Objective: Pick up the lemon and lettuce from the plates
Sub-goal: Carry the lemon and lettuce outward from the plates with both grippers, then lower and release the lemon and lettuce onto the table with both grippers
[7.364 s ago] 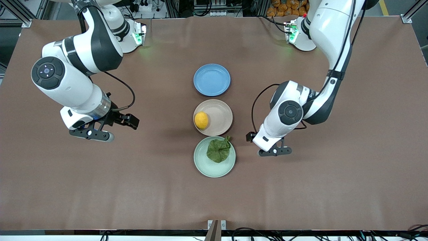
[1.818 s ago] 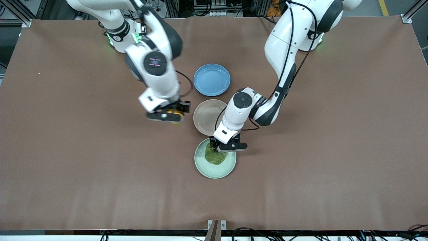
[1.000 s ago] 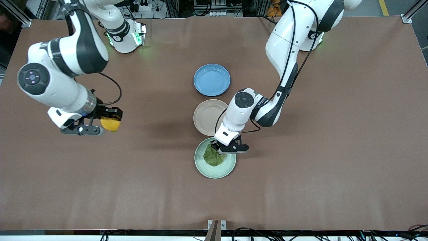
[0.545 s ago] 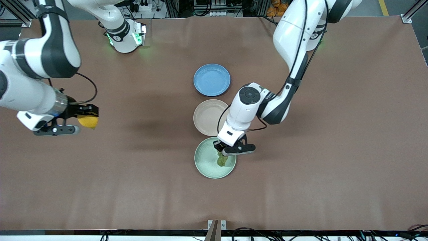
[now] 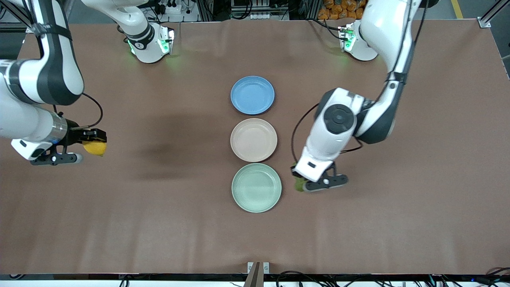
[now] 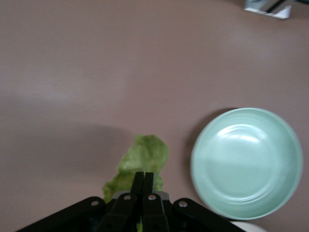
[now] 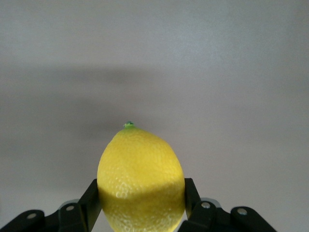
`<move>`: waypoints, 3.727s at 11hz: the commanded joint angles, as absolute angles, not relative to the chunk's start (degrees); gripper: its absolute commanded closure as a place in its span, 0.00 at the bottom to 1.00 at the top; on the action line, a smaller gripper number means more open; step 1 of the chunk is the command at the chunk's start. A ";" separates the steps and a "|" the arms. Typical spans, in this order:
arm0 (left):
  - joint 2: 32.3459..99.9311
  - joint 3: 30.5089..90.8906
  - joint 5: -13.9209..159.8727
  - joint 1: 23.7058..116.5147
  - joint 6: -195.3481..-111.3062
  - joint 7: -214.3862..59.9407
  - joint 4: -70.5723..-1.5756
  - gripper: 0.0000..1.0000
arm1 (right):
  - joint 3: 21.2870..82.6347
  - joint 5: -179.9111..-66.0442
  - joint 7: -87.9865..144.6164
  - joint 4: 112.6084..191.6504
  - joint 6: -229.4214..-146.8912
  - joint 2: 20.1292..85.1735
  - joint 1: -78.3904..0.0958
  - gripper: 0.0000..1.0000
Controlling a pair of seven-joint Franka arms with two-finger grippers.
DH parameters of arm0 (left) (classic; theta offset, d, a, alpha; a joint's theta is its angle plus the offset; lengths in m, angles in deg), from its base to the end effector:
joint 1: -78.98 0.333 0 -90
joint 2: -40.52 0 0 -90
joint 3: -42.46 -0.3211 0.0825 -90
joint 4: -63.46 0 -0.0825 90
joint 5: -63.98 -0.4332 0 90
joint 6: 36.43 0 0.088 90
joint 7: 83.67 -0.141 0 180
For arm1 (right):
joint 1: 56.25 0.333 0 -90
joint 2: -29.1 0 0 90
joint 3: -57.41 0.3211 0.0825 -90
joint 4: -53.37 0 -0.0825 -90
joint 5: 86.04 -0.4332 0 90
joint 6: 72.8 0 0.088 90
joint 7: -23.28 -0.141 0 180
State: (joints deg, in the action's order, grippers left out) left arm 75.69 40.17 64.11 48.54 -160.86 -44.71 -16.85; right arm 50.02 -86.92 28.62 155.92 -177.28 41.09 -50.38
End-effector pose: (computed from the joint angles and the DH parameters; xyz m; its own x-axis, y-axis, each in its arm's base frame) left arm 0.6921 -0.3764 0.3108 0.9738 0.1835 0.1344 0.1737 -0.9814 0.0817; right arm 0.6376 -0.0123 0.3719 0.9830 0.0613 -0.1733 0.0617 -0.9981 -0.0034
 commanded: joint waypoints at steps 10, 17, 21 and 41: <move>74.00 40.18 60.84 74.92 -138.21 -96.12 -20.74 1.00 | 50.20 -87.54 32.16 179.23 -217.72 47.37 -53.96 1.00; 75.23 40.26 57.30 78.11 -138.12 -103.45 -24.95 1.00 | 50.20 -87.63 32.07 179.32 -225.54 53.35 -54.31 1.00; 75.23 40.53 57.30 76.88 -135.57 -103.01 -24.87 1.00 | 50.20 -87.63 31.90 179.23 -226.43 54.15 -54.40 0.50; 58.91 44.66 59.06 74.85 -136.36 -86.75 -26.53 0.00 | 50.20 -87.63 31.81 153.39 -180.47 41.15 -53.26 0.00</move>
State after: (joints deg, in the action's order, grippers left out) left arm 67.46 44.09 58.67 74.01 -136.41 -89.23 -21.77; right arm 50.10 -86.94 30.95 153.00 -181.34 44.58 -53.06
